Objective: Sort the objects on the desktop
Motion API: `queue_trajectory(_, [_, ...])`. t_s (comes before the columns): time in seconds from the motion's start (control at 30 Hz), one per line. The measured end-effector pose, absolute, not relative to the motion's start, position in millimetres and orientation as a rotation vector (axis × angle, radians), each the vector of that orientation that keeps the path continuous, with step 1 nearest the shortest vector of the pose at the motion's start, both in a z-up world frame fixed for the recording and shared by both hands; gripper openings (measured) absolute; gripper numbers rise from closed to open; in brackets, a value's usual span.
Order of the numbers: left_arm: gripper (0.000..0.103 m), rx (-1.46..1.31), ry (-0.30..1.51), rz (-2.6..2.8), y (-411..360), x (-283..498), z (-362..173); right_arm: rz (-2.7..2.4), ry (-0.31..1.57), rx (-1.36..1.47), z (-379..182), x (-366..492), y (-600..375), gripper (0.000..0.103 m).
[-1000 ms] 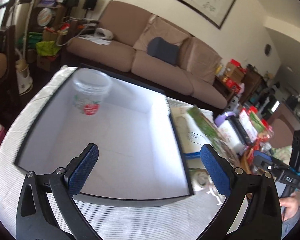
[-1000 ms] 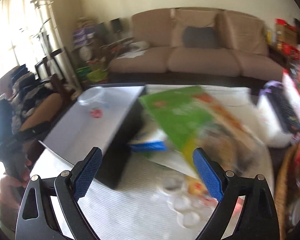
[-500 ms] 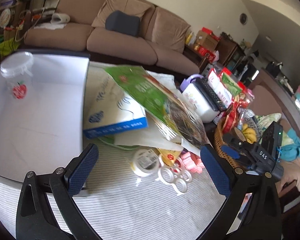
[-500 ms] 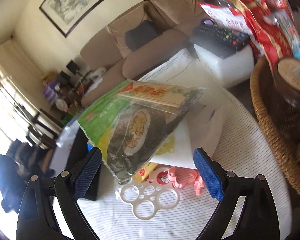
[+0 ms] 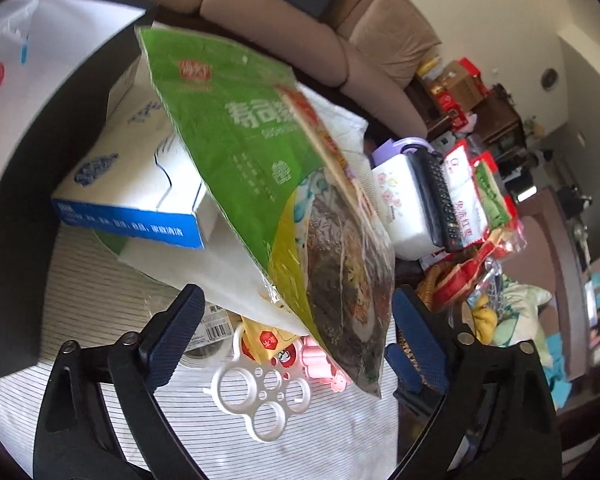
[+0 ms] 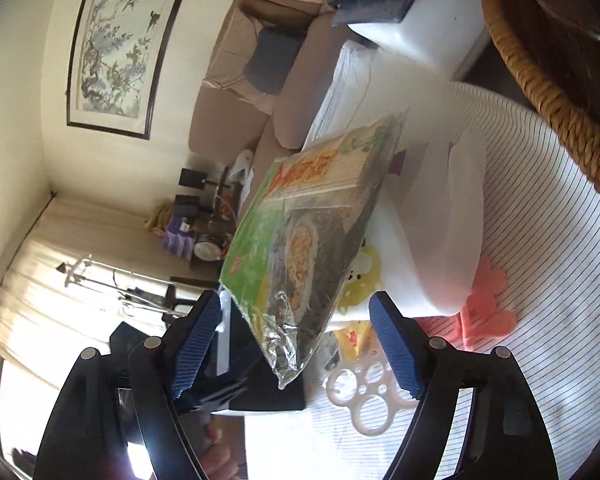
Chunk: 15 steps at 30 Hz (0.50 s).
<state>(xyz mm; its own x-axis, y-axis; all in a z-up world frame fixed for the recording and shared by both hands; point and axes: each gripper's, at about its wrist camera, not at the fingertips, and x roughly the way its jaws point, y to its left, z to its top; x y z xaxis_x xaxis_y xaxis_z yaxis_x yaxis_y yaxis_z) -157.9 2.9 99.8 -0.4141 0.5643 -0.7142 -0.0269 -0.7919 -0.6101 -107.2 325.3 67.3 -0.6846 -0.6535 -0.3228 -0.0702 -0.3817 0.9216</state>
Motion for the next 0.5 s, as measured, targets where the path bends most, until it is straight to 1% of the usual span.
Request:
queue_trajectory(0.07, [0.086, -1.458, -0.743, 2.241, 8, -162, 93, -2.081, -1.483, 0.972, 66, -108, 323, 0.072])
queue_trajectory(0.13, [0.086, -1.455, -0.748, 2.242, 13, -163, 89, -2.050, -1.503, 0.951, 67, -109, 320, 0.058])
queue_trajectory(0.23, [0.086, -1.475, -0.767, 2.231, 20, -167, 84, -2.042, -1.505, 0.960, 68, -110, 316, 0.058])
queue_trajectory(0.27, [0.079, -1.482, -0.784, 2.217, 21, -168, 82, -2.041, -1.502, 0.967, 68, -111, 315, 0.058])
queue_trajectory(0.3, [0.059, -1.490, -0.806, 2.199, 23, -169, 79, -2.038, -1.503, 0.970, 68, -112, 314, 0.058])
queue_trajectory(0.33, [0.045, -1.504, -0.826, 2.182, 24, -171, 75, -2.036, -1.504, 0.973, 68, -113, 314, 0.058])
queue_trajectory(0.37, [0.023, -1.518, -0.845, 2.165, 25, -171, 72, -2.034, -1.502, 0.978, 67, -113, 313, 0.058])
queue_trajectory(0.43, [0.020, -1.519, -0.872, 2.141, 27, -172, 70, -2.035, -1.485, 1.002, 66, -115, 310, 0.058])
queue_trajectory(0.5, [0.010, -1.493, -0.855, 2.150, 28, -170, 74, -2.045, -1.456, 1.014, 67, -114, 306, 0.058])
